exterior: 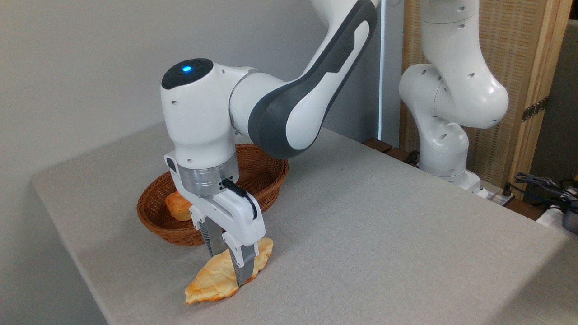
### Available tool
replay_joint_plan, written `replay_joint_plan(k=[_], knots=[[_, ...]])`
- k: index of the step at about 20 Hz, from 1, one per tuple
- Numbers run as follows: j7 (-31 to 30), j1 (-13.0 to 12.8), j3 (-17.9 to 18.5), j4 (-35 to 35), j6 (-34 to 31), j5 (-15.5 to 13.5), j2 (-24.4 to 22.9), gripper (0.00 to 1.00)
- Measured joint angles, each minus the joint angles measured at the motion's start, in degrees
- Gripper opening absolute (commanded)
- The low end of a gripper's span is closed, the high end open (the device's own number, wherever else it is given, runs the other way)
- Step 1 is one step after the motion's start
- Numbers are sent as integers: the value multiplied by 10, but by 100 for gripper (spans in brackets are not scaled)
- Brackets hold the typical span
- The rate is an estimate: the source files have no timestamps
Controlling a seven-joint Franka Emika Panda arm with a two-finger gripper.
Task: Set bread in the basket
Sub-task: 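Close the gripper on the middle of the flat leaf-shaped pastry, then lift the pastry and carry it over the woven basket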
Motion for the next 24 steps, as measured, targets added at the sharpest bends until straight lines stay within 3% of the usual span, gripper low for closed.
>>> replay_joint_plan(k=[9,12,24], knots=[[0,0,0,0,0,0,0,50],[0,1,2,1,1,0,0,42],[0,2,3,19,0,0,-3,42]])
